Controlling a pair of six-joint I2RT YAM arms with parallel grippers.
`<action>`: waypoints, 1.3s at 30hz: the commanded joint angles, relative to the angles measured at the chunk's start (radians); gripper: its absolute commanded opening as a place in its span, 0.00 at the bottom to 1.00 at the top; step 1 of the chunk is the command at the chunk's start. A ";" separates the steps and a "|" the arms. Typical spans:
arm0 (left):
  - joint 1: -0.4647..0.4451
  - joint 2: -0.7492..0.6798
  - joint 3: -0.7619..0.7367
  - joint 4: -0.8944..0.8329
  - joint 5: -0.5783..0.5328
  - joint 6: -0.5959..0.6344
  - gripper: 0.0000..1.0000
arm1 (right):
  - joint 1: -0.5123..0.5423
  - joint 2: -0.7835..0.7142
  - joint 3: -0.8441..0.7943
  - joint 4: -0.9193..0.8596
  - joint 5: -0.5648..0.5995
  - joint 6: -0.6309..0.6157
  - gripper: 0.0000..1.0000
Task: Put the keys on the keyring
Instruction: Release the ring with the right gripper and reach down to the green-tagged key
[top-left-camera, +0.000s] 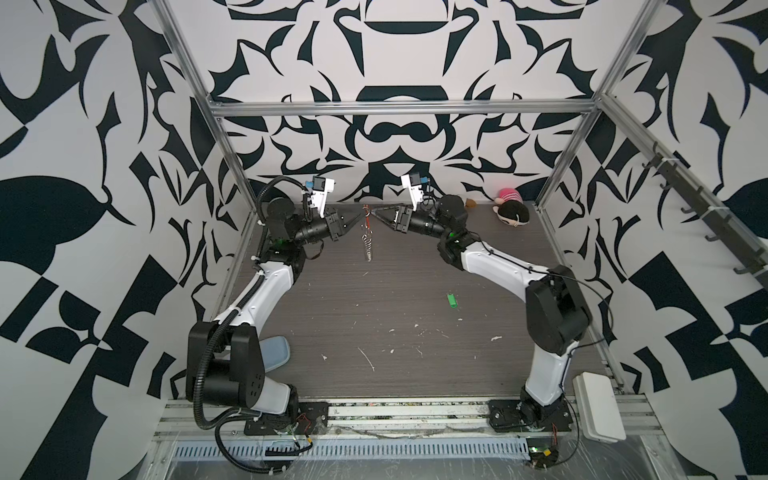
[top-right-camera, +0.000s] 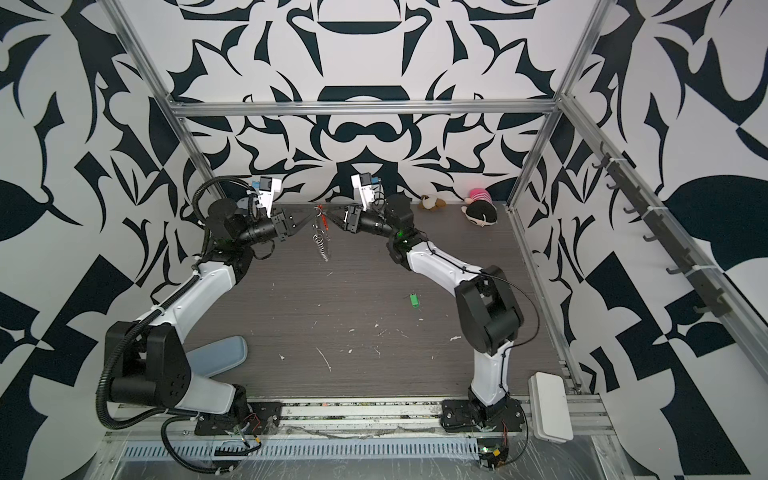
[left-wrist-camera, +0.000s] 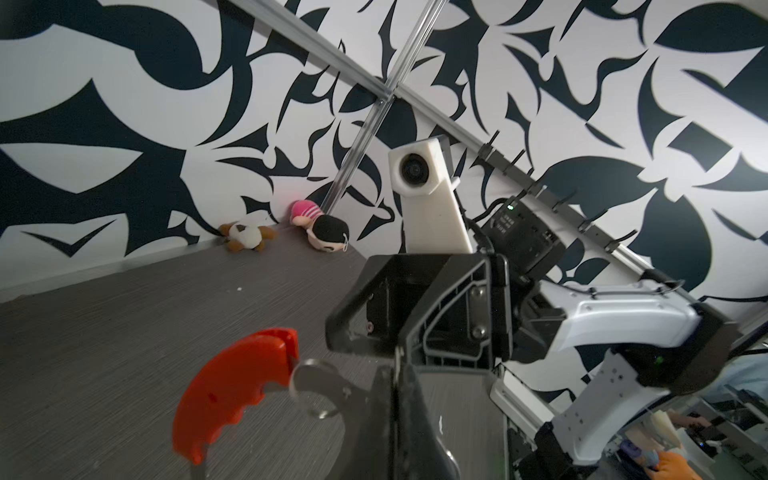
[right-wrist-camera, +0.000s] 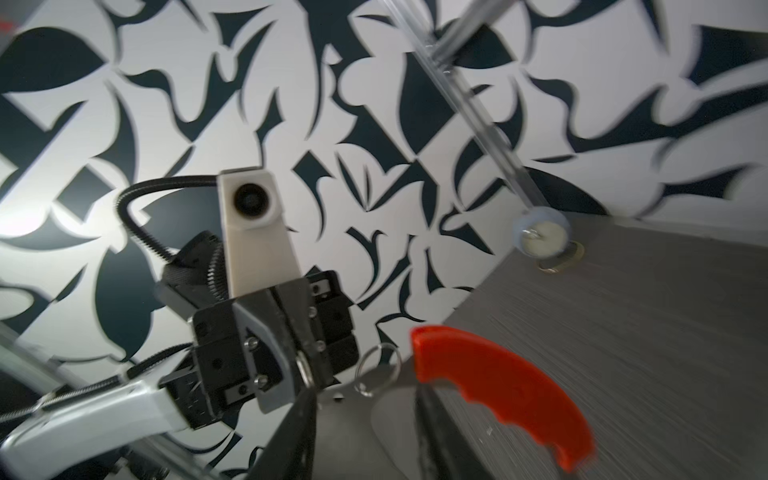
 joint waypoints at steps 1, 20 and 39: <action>-0.005 -0.064 -0.038 -0.105 -0.028 0.146 0.00 | -0.057 -0.206 -0.095 -0.378 0.347 -0.295 0.72; -0.097 -0.173 -0.210 -0.091 -0.198 0.207 0.00 | -0.214 -0.357 -0.405 -0.988 0.663 -0.216 0.60; -0.114 -0.152 -0.191 -0.105 -0.184 0.146 0.00 | -0.210 -0.265 -0.515 -0.768 0.486 -0.156 0.25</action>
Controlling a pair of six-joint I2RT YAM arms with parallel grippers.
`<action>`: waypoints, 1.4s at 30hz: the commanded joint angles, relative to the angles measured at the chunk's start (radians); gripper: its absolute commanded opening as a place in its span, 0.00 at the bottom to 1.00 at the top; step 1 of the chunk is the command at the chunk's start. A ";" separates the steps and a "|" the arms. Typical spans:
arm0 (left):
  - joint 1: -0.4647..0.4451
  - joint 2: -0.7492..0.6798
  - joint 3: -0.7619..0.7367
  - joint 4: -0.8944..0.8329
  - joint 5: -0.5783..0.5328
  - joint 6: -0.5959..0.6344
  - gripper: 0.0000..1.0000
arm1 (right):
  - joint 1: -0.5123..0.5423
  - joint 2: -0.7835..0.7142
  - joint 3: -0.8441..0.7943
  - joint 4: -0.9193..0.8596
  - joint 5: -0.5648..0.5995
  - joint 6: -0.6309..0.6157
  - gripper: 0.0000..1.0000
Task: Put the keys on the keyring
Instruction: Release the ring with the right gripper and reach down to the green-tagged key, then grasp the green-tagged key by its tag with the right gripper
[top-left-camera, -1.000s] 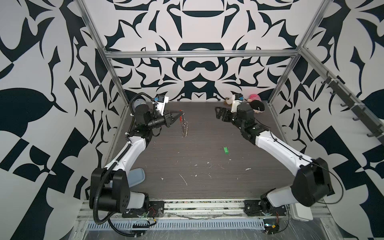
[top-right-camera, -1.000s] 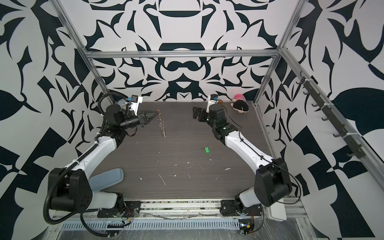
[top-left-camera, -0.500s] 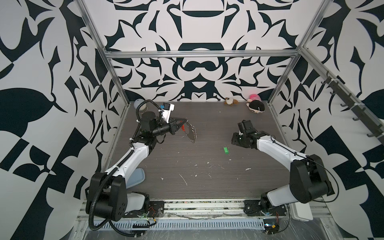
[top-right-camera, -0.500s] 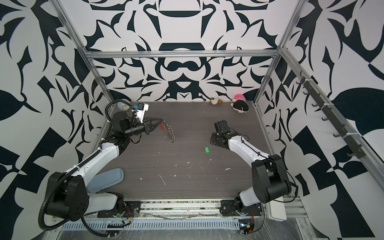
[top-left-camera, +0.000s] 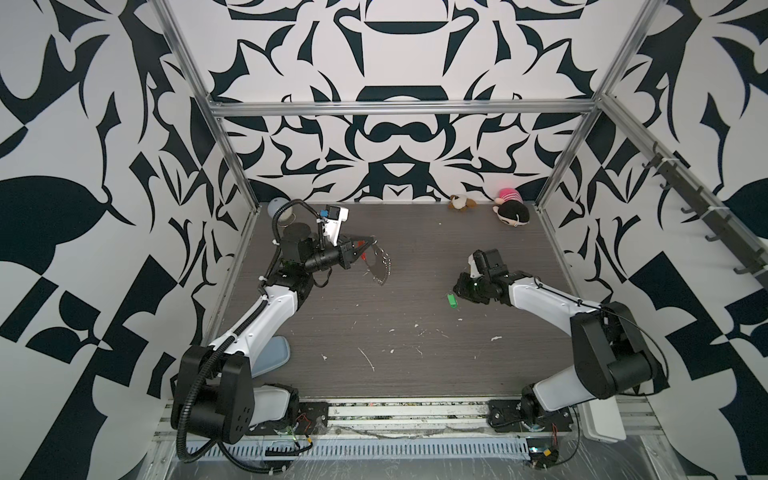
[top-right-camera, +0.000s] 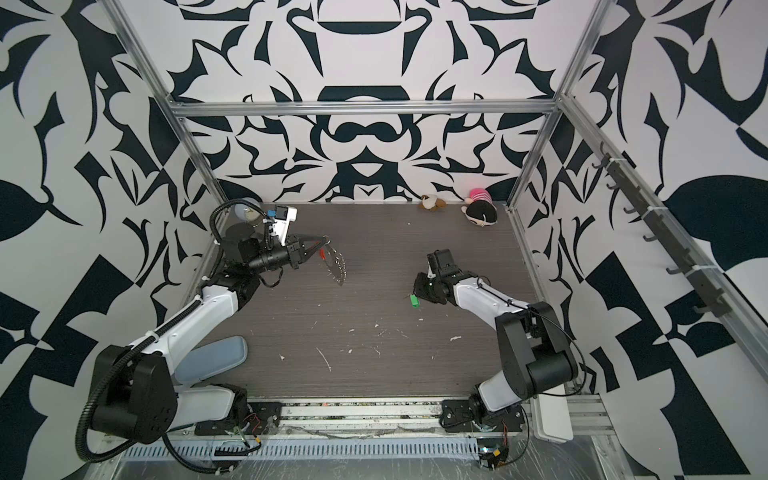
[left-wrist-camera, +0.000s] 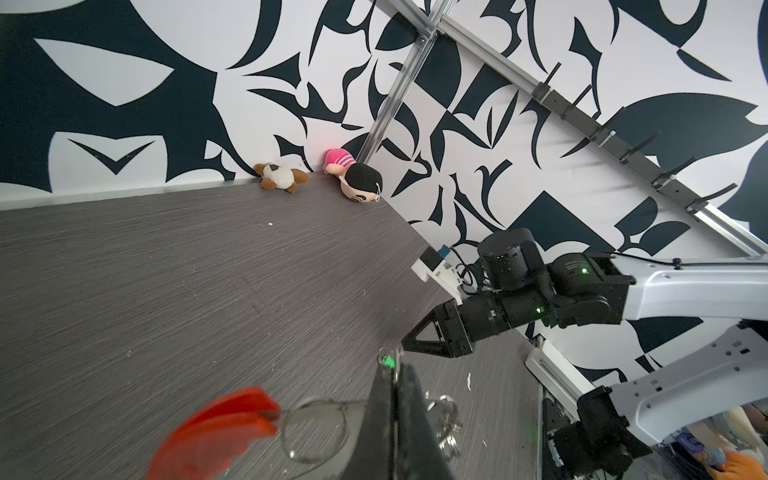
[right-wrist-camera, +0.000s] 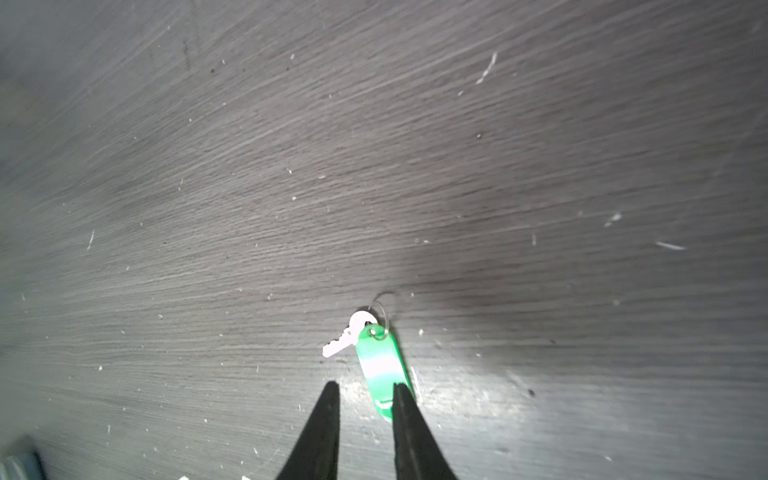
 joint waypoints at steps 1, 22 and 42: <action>-0.006 -0.007 0.018 0.013 0.008 -0.009 0.00 | 0.005 0.013 0.018 0.037 -0.018 0.004 0.24; -0.021 -0.001 0.030 -0.017 -0.003 0.012 0.00 | 0.015 0.104 0.055 0.061 -0.011 -0.012 0.21; -0.025 0.006 0.044 -0.046 0.004 0.026 0.00 | 0.024 0.054 0.019 0.069 0.069 -0.006 0.30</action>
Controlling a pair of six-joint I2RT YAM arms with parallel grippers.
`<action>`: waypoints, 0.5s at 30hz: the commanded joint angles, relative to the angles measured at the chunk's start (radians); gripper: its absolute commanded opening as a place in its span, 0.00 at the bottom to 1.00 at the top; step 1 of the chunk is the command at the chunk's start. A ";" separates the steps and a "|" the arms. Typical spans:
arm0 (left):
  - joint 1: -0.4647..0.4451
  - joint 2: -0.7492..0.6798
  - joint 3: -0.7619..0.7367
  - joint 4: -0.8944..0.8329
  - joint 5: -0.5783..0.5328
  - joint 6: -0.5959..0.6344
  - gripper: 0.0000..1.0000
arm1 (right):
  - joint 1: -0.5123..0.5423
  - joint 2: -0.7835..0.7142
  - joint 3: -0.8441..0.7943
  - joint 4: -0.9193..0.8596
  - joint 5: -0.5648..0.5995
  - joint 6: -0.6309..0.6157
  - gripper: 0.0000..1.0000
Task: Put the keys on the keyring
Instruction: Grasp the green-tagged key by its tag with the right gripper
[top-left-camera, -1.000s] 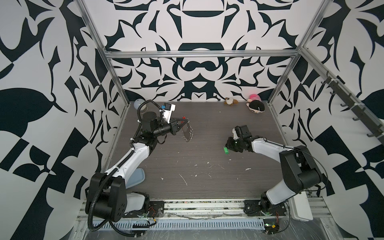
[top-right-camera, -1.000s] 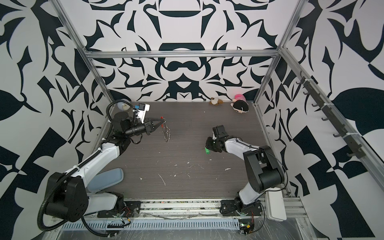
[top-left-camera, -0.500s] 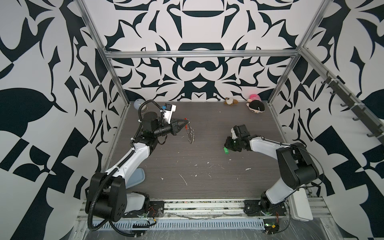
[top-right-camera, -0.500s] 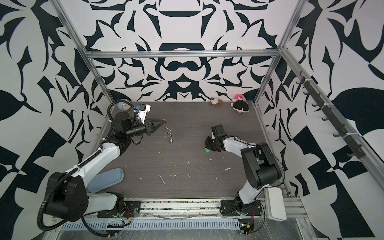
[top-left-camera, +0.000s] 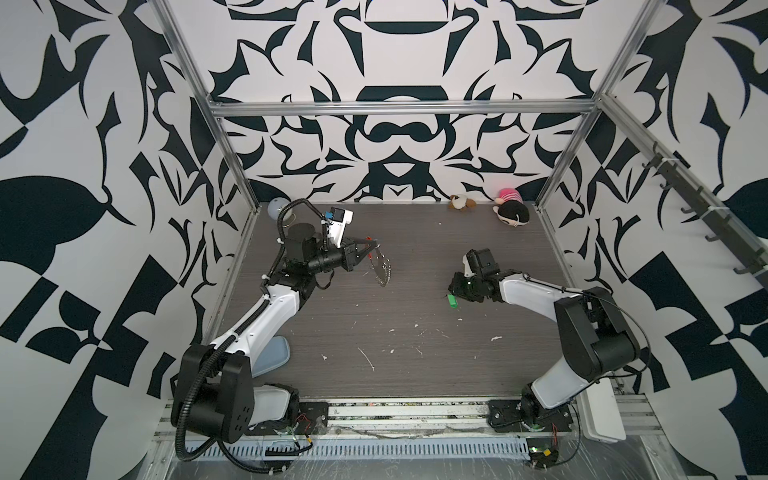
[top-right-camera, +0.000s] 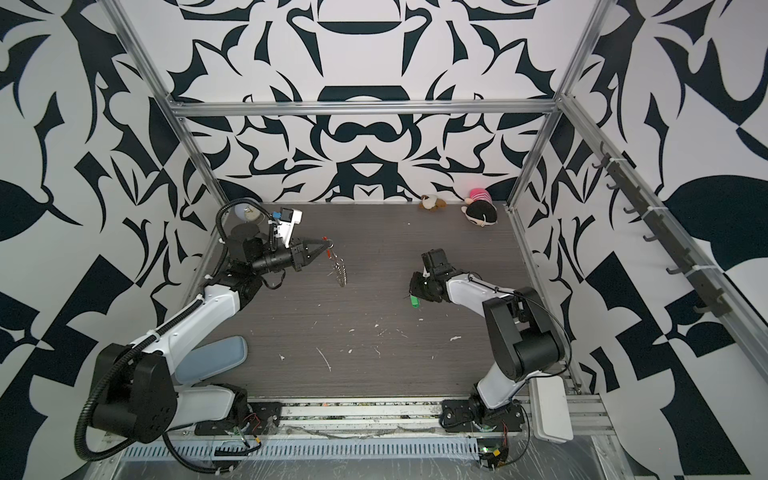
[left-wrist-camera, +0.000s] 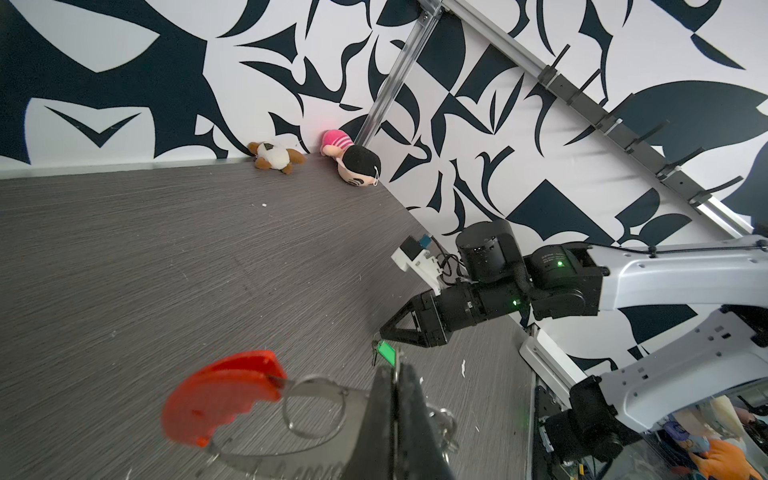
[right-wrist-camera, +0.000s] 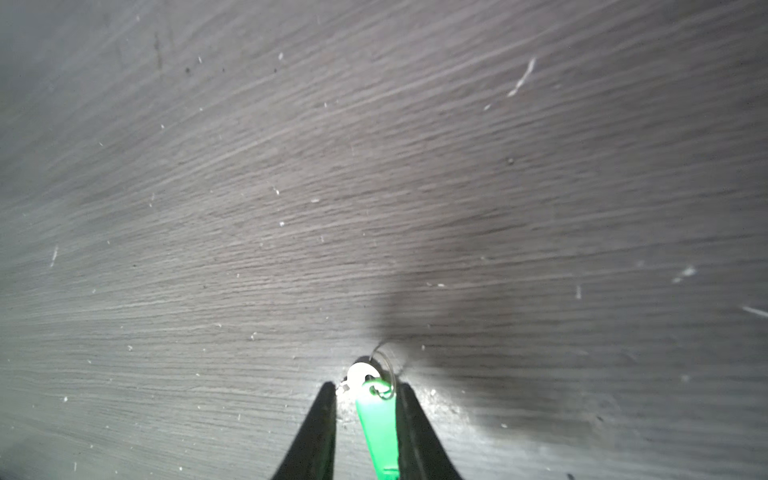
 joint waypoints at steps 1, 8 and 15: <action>-0.005 0.001 0.035 0.015 0.010 0.009 0.00 | 0.003 -0.027 -0.002 0.002 0.031 0.000 0.30; -0.005 -0.006 0.033 0.004 0.008 0.015 0.00 | 0.006 0.006 0.001 0.014 0.016 0.003 0.28; -0.006 -0.001 0.032 0.000 0.006 0.013 0.00 | 0.016 0.028 0.001 0.023 0.022 0.000 0.26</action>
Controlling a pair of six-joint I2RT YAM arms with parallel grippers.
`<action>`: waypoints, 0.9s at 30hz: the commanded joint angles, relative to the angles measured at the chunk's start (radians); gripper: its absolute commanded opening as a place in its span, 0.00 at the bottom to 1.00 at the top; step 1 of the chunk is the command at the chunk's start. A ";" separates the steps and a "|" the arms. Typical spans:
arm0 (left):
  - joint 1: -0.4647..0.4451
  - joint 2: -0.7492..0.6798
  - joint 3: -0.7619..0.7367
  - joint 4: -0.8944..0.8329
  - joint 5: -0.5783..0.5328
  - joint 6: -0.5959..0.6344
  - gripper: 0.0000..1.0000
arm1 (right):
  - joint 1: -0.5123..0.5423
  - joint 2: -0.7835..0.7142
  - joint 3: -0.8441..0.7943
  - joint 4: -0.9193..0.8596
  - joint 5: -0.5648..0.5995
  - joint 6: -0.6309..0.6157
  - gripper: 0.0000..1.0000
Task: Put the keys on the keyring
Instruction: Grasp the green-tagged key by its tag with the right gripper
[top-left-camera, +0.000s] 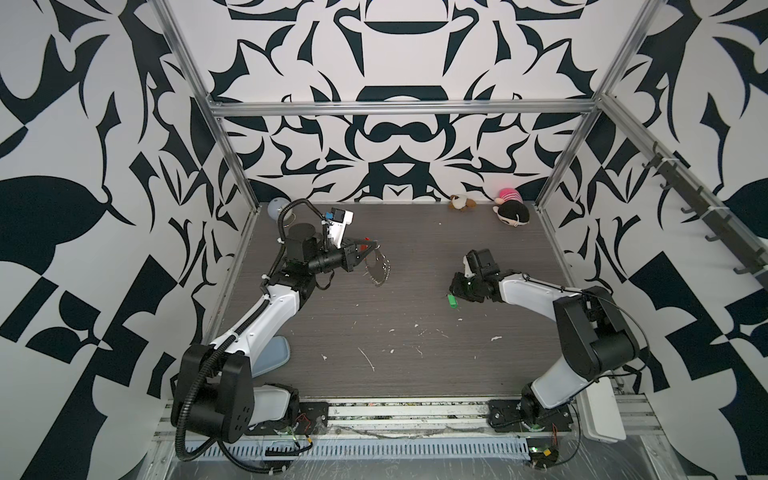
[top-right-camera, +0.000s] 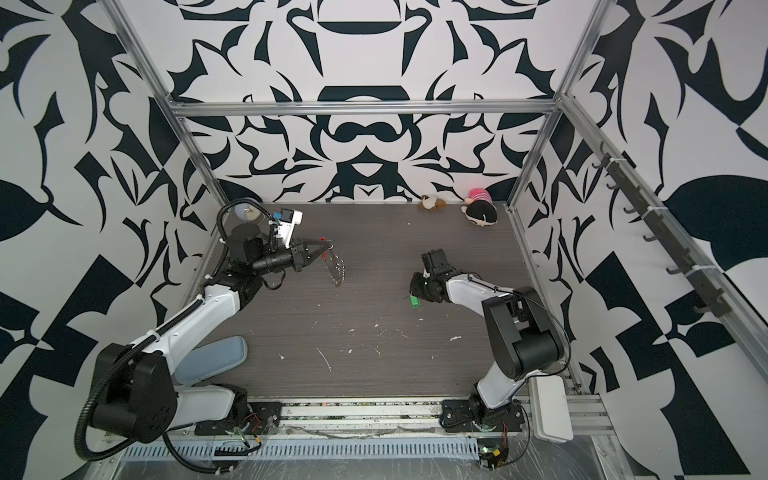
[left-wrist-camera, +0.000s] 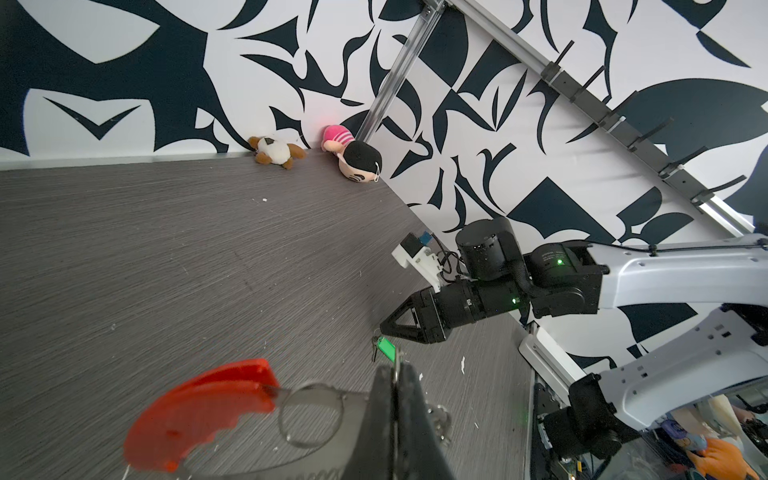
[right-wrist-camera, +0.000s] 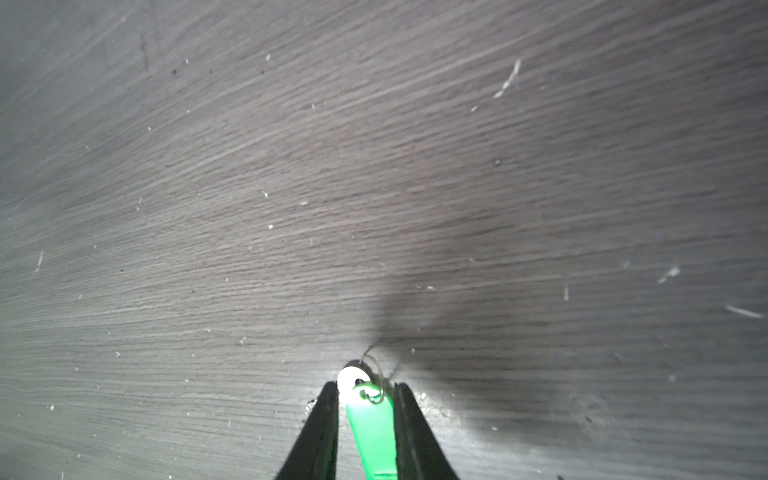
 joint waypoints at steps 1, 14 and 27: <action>-0.004 -0.001 0.031 0.017 0.007 0.010 0.00 | 0.012 0.012 0.003 0.024 0.014 0.000 0.25; -0.005 -0.013 0.031 -0.009 0.003 0.027 0.00 | 0.025 0.030 0.005 0.034 0.024 0.004 0.18; -0.005 -0.024 0.016 -0.002 0.004 0.051 0.00 | 0.035 0.008 0.024 0.025 0.045 -0.030 0.00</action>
